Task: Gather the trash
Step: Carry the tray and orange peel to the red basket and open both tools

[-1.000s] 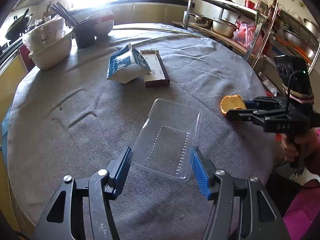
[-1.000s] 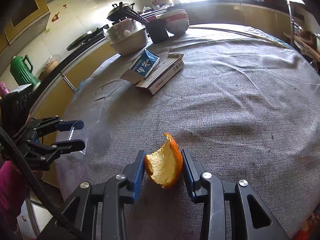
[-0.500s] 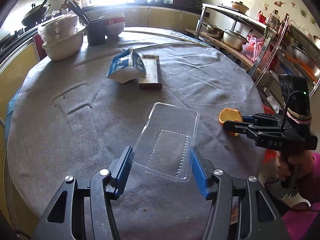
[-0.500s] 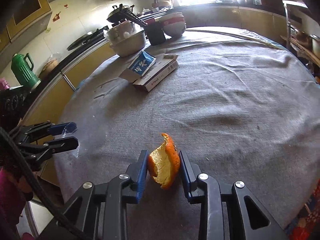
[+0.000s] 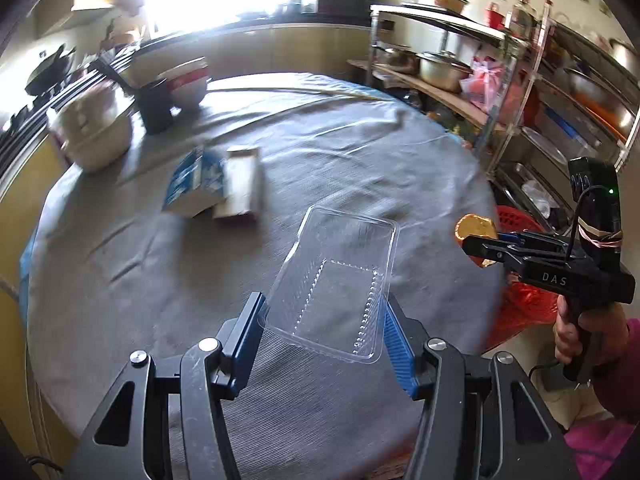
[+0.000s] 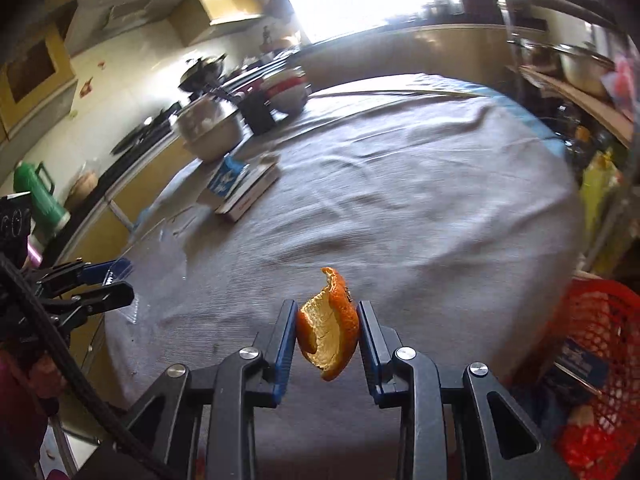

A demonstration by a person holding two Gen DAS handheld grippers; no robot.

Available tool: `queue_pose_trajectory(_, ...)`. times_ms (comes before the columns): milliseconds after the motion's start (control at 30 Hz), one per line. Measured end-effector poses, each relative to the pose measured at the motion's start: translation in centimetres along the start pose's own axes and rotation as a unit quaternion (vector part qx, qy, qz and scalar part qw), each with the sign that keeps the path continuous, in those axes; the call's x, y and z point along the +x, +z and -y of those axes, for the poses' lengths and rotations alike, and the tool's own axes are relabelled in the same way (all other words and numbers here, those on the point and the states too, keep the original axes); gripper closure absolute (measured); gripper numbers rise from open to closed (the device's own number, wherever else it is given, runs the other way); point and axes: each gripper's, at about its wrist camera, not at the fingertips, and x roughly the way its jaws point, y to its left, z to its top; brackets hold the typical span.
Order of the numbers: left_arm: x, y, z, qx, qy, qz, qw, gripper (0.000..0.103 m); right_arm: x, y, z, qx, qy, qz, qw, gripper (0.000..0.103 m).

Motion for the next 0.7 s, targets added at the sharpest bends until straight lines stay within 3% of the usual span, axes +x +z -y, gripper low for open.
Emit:
queue_pose_trajectory(233,0.8,2.9,6.4,0.055,-0.033,0.003,0.9979,0.044,-5.8,-1.3,6.1,0.057,-0.037,0.036,0.997,0.071)
queue_pose_trajectory(400,1.8,4.8,12.3,0.106,-0.065,0.003,0.9923,0.044,-10.0,-3.2,11.0,0.112,-0.063,0.058,0.99,0.071)
queue_pose_trajectory(600,3.5,7.3,18.5,0.141,-0.111,-0.001,0.9837,0.044,-14.0,-4.9,15.3,0.168,-0.065,0.083,0.98,0.067)
queue_pose_trajectory(667,4.1,7.8,20.4,0.151,-0.117,-0.004,0.9816,0.041,-15.0,-5.4,16.5,0.191,-0.059,0.095,0.975,0.055)
queue_pose_trajectory(700,4.3,8.0,21.0,0.154,-0.12,-0.007,0.9807,0.041,-15.3,-5.5,16.8,0.198,-0.057,0.101,0.973,0.033)
